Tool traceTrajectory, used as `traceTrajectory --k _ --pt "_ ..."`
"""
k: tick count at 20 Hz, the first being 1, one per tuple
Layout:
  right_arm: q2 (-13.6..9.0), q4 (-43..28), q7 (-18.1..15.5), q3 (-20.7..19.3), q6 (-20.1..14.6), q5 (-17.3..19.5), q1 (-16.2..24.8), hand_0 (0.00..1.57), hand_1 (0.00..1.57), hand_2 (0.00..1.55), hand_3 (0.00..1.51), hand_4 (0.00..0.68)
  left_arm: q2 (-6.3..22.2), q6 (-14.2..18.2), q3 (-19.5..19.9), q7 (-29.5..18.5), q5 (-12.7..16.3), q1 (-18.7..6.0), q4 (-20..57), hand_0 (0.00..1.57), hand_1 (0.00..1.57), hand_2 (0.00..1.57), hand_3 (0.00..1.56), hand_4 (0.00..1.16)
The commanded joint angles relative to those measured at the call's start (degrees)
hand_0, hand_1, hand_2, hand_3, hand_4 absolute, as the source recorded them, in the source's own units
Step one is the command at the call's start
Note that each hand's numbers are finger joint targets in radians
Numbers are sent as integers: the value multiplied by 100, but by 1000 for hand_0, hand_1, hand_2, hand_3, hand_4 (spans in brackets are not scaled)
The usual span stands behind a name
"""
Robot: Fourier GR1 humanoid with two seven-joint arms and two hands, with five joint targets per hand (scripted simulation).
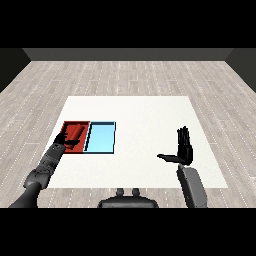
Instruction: Pick the red can and put it in the red box
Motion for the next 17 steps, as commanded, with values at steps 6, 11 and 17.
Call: traceTrajectory --k 6,11,17 --pt "-117 -302 -110 -93 275 -109 198 0 0 0 0 0 -9 548 590 -432 547 160 -325 0 0 0 0 0" --pt "-74 -320 -18 -44 220 -93 148 0 0 0 0 0 -166 335 1799 -2363 1791 292 -1535 0 0 0 0 0" --pt "-7 -205 -112 25 371 -133 70 0 0 0 0 0 -888 -700 1936 -3755 2287 562 -2810 0 0 0 0 0"
